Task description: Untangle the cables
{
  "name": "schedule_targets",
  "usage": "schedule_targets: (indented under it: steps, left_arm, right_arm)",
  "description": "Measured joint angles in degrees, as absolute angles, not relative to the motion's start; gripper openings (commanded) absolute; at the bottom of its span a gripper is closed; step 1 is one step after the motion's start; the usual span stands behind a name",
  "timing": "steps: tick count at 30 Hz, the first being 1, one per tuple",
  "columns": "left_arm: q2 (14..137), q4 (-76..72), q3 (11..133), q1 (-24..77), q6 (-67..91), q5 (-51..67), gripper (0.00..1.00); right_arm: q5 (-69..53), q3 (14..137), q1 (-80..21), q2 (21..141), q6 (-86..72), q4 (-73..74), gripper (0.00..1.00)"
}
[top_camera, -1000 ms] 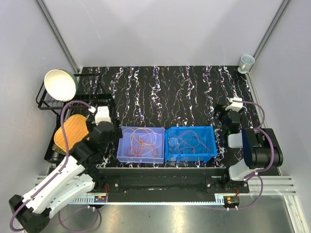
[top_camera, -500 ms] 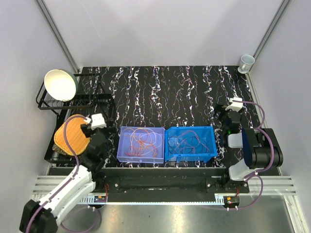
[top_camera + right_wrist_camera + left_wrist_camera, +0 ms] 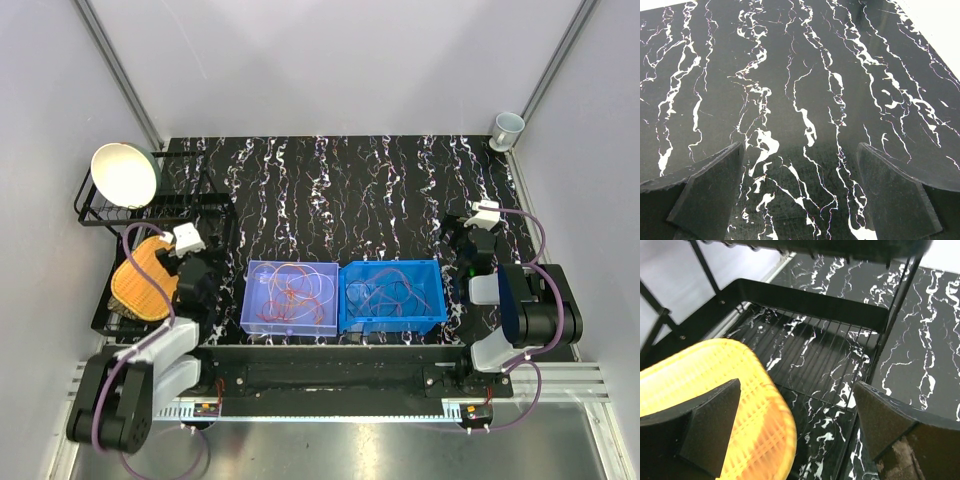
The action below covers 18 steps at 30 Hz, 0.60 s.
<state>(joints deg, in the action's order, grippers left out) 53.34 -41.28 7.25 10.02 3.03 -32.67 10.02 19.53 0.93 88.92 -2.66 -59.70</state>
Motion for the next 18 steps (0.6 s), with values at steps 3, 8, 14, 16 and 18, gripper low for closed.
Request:
schedule_targets:
  steps: [3, 8, 14, 16, 18]
  left_arm:
    - [60.2, -46.9, 7.2, 9.7, 3.1, -31.4, 0.98]
    - [65.1, -53.8, 7.1, 9.4, 2.4, -29.6, 0.99]
    - [70.3, -59.7, 7.0, 7.6, 1.9, -25.1, 0.99]
    - [73.5, -62.6, 7.0, 7.2, 1.7, -23.5, 0.99]
    - [77.3, -65.4, 7.1, 6.9, 0.9, -22.0, 0.99]
  right_arm:
    - [10.0, 19.5, 0.9, 88.9, -2.7, -59.7, 1.0]
    - [10.0, 19.5, 0.9, 88.9, -2.7, -59.7, 1.0]
    - [10.0, 19.5, 0.9, 88.9, -2.7, -59.7, 1.0]
    - [10.0, 19.5, 0.9, 88.9, -2.7, -59.7, 1.0]
    - [10.0, 19.5, 0.9, 88.9, -2.7, -59.7, 1.0]
